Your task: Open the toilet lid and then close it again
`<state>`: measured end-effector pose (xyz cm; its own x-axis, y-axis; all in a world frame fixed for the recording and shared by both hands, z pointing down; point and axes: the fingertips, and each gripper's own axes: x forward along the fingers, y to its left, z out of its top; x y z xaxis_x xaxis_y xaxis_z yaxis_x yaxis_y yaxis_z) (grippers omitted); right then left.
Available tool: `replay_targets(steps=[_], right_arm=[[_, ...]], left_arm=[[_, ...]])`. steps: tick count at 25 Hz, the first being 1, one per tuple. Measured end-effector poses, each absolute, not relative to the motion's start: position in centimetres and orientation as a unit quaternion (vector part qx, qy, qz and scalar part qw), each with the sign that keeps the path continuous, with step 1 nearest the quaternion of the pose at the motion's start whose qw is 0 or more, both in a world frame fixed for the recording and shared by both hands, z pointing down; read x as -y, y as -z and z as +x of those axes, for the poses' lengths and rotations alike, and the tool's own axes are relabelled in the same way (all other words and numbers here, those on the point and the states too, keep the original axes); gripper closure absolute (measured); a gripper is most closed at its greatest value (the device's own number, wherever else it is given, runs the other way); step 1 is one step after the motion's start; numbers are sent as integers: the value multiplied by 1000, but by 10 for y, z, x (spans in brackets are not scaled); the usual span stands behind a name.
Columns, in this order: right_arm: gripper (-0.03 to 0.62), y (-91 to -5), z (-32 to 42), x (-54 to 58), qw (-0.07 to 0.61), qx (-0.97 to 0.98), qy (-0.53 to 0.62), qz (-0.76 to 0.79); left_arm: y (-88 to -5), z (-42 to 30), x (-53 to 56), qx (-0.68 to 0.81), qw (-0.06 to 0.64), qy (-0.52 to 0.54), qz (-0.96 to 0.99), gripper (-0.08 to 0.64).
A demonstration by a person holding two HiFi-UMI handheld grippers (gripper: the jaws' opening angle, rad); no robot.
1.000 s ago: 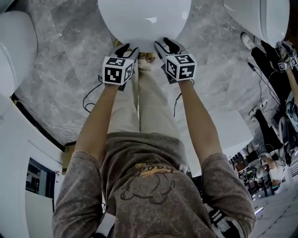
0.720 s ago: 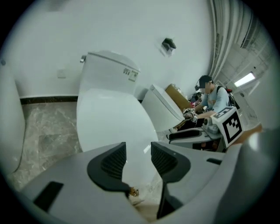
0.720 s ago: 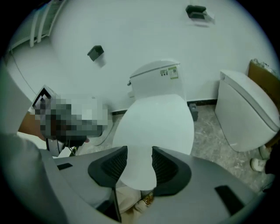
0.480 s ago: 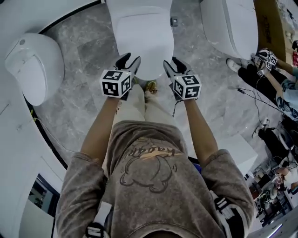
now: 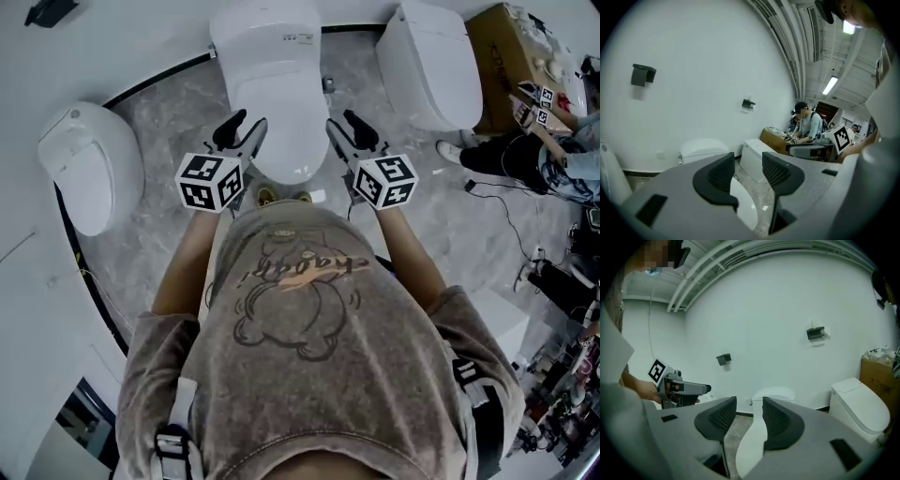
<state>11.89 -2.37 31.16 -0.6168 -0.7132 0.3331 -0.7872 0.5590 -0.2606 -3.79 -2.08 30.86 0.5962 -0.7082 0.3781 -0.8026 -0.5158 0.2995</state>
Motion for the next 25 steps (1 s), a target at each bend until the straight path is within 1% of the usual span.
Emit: replay_targets(steps=[5, 7, 10, 14, 18, 25], right_arm=[[404, -280, 124, 2, 68, 883, -161, 435], [436, -277, 128, -3, 56, 885, -147, 439], [484, -278, 134, -8, 39, 885, -132, 445], [541, -280, 143, -13, 32, 882, -128, 452], [562, -287, 146, -15, 34, 880, -128, 457], [565, -302, 150, -15, 32, 872, -136, 469]], left_arm=[[-278, -46, 6, 455, 207, -67, 863, 380], [-274, -51, 0, 461, 205, -48, 862, 388], [-272, -60, -7, 475, 198, -21, 857, 488], [-275, -65, -13, 500, 171, -24, 849, 543], [-278, -66, -13, 508, 162, -28, 846, 551], [-292, -65, -11, 519, 149, -39, 841, 551]])
